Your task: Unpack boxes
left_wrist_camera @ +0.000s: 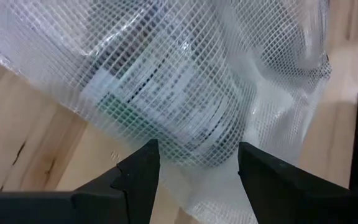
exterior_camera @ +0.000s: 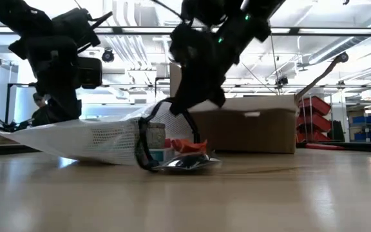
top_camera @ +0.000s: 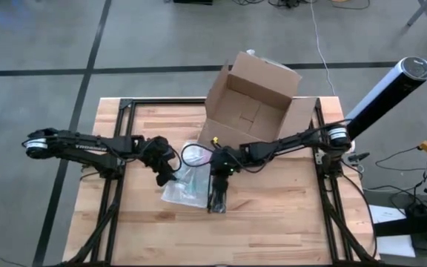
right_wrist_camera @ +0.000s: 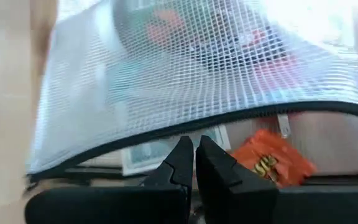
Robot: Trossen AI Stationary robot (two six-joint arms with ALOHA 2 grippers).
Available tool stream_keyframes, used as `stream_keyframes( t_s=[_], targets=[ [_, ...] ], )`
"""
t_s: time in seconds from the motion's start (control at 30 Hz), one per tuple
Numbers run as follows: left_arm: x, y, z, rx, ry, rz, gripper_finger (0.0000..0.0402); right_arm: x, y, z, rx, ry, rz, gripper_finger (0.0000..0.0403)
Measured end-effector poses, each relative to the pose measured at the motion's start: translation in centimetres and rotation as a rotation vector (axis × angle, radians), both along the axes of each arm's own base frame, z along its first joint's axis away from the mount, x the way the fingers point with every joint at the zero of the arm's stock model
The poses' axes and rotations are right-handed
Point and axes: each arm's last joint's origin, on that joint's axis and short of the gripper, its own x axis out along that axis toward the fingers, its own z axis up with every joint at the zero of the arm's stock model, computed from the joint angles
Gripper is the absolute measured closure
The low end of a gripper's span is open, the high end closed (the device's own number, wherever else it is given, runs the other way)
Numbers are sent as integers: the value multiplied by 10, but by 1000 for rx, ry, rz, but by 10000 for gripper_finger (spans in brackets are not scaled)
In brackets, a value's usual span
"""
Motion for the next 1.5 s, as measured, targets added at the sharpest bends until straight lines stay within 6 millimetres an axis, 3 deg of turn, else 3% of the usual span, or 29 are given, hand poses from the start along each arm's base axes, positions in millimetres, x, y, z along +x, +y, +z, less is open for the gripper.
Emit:
stream_keyframes(
  t_s=[0.17,0.4,0.67,1.1,1.5],
  targets=[
    [0,0,1,6,-2,8,208,-14,9,-9,-24,97,50,403],
    [-1,1,2,30,3,28,205,-34,23,-41,-7,180,40,403],
    [1,2,2,52,-8,37,196,-42,24,-66,5,166,22,403],
    [8,-10,3,47,-1,-32,190,-15,28,-70,17,87,61,403],
    [37,-33,9,49,20,-157,191,15,30,-68,11,36,75,403]
  ],
)
